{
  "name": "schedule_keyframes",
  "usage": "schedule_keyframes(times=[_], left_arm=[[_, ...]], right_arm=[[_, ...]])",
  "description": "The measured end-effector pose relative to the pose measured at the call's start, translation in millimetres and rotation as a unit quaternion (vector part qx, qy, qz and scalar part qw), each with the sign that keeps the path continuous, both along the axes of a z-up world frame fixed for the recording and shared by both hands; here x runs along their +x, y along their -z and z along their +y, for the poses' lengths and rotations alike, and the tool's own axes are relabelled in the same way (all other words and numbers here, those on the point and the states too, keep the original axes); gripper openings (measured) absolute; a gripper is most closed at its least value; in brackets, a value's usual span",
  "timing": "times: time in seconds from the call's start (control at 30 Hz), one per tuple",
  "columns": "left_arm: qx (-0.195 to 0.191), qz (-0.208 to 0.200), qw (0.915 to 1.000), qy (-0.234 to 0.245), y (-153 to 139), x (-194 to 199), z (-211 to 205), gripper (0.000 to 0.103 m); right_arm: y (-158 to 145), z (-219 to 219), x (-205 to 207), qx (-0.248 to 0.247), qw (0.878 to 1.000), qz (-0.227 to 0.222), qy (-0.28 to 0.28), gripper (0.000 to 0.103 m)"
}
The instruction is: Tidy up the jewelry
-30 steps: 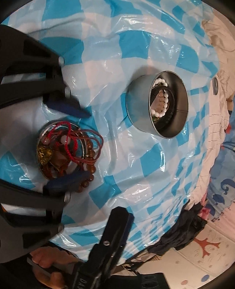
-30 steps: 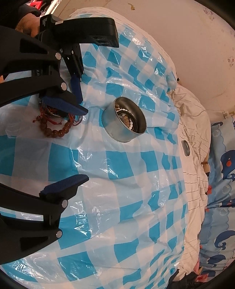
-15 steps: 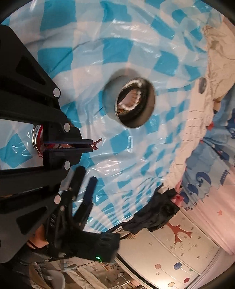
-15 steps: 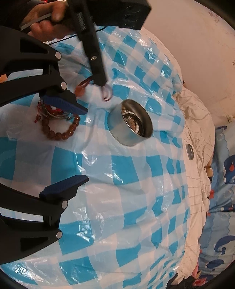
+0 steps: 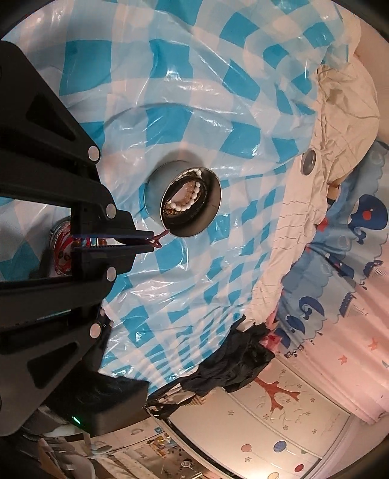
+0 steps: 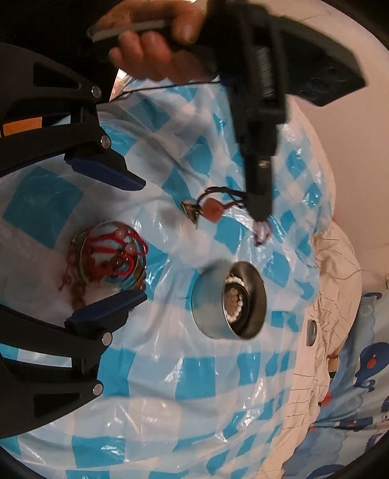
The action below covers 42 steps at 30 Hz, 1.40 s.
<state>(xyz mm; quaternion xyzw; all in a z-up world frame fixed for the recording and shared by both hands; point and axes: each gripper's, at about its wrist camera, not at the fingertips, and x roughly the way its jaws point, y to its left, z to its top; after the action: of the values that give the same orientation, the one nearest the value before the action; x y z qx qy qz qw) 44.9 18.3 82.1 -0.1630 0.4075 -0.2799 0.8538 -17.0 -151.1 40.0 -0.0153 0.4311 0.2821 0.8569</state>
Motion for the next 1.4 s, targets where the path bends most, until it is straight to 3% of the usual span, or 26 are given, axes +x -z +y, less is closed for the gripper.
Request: schedule_keyframes(times=[0.07,0.13,0.27,0.33,0.43,0.57,0.7,0.9,1.4], left_arm=[[-0.003,0.000,1.0000,-0.002,-1,0,2,0.003],[-0.002,-0.002,1.0000,-0.003,-2,-1,5,0.003],[-0.003,-0.003,1.0000,-0.007,-2,-3,10,0.003],[-0.005,-0.003,0.9999,-0.009,-3,-3,13,0.003],[-0.006,-0.004,0.9999,-0.011,-3,-3,15,0.003],[-0.005,-0.004,0.9999,-0.012,-4,-3,15,0.003],[-0.005,-0.004,0.9999,-0.013,-4,-3,16,0.003],[-0.003,-0.003,0.9999,-0.014,-3,-2,17,0.003],[0.018,-0.017,0.9997,-0.001,-8,-2,-7,0.003]], right_arm=[[7,8,2,-0.007,1.000,0.003,0.004,0.064],[13,14,5,-0.011,1.000,0.013,0.008,0.046],[24,23,13,-0.028,0.999,0.021,0.018,0.037],[25,25,12,-0.039,0.999,0.016,0.018,0.015],[24,32,5,-0.058,0.998,0.000,0.008,0.007],[15,21,3,-0.032,0.999,-0.004,0.019,0.005],[-6,-11,5,0.050,0.998,-0.003,0.047,0.002],[-24,-35,12,0.111,0.992,-0.003,0.065,0.002],[-55,-74,17,0.184,0.977,-0.042,0.096,0.002]])
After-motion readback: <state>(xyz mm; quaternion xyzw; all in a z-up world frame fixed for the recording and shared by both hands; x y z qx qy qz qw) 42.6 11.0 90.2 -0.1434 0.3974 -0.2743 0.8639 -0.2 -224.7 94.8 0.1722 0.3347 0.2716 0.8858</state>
